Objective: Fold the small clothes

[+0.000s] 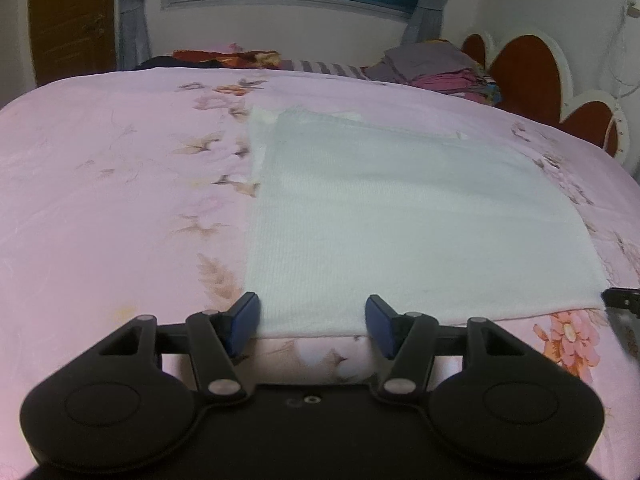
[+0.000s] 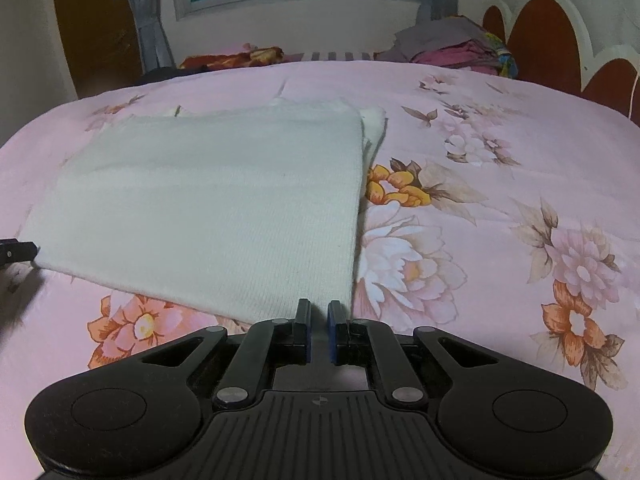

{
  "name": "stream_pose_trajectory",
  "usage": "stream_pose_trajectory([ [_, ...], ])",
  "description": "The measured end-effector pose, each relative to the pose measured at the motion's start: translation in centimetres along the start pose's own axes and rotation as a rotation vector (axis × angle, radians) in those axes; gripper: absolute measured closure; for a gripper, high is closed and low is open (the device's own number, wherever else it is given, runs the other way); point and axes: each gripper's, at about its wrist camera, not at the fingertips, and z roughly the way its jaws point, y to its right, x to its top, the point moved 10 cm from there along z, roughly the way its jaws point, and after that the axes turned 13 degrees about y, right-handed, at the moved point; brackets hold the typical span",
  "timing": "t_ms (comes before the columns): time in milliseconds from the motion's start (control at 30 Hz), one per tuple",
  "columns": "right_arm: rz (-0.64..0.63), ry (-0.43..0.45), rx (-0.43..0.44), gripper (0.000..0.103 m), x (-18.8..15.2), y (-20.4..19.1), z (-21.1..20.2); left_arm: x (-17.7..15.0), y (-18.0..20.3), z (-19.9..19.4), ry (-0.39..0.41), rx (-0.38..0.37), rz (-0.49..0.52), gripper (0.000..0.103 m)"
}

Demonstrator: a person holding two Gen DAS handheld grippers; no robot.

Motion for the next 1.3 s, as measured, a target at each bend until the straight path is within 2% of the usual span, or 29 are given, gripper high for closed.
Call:
stream_pose_trajectory([
  [67, -0.002, -0.002, -0.001, 0.097, 0.0, 0.1, -0.1, -0.5, -2.2, -0.6, -0.016, 0.111, -0.030, 0.013],
  [133, 0.016, 0.006, -0.033, 0.096, 0.4, 0.8, -0.8, -0.9, -3.8, -1.9, -0.004, 0.134, -0.104, 0.019],
  [233, 0.103, 0.116, -0.032, 0.095, 1.7, 1.6, -3.5, -1.3, -4.6, -4.0, 0.038, 0.094, -0.245, 0.033],
  [267, 0.123, 0.131, -0.041, 0.090, 1.8, 1.9, -4.1, -1.5, -4.4, -4.4, 0.042, 0.067, -0.293, 0.039],
  [300, 0.137, 0.139, -0.054, 0.060, 1.8, 2.1, -4.4, -1.6, -3.9, -4.6, 0.051, 0.038, -0.338, 0.045],
  [333, 0.159, 0.169, -0.056, 0.038, 2.0, 2.2, -5.0, -1.6, -3.4, -4.6, 0.061, 0.006, -0.387, 0.047],
  [400, 0.188, 0.200, -0.020, 0.039, 2.4, 1.8, -5.6, -1.8, -2.5, -4.3, 0.093, -0.027, -0.496, 0.050],
  [467, 0.185, 0.192, 0.002, 0.065, 2.6, 0.8, -5.5, -2.3, -1.9, -3.5, 0.104, -0.050, -0.644, 0.051],
  [500, 0.182, 0.189, 0.010, 0.083, 2.9, 0.4, -5.4, -2.5, -1.5, -3.1, 0.103, -0.062, -0.697, 0.051],
  [533, 0.182, 0.194, 0.015, 0.088, 3.3, 0.0, -5.3, -2.6, -1.2, -2.6, 0.109, -0.075, -0.745, 0.052],
  [633, 0.189, 0.199, 0.044, 0.090, 4.4, -1.0, -4.7, -2.5, -0.9, -1.4, 0.127, -0.092, -0.831, 0.054],
  [733, 0.174, 0.185, 0.079, 0.090, 5.2, -2.5, -3.3, -2.1, -1.1, 0.2, 0.155, -0.076, -0.861, 0.060],
  [1000, 0.151, 0.137, 0.146, 0.090, 7.4, -6.3, 2.2, -1.4, -2.2, 3.8, 0.219, -0.054, -0.962, 0.089],
  [1200, 0.125, 0.081, 0.188, 0.090, 8.5, -10.1, 7.5, -0.6, -2.8, 5.1, 0.245, -0.064, -0.990, 0.091],
  [1300, 0.113, 0.069, 0.189, 0.092, 8.8, -11.2, 9.5, -0.3, -2.7, 5.8, 0.232, -0.067, -0.952, 0.093],
])
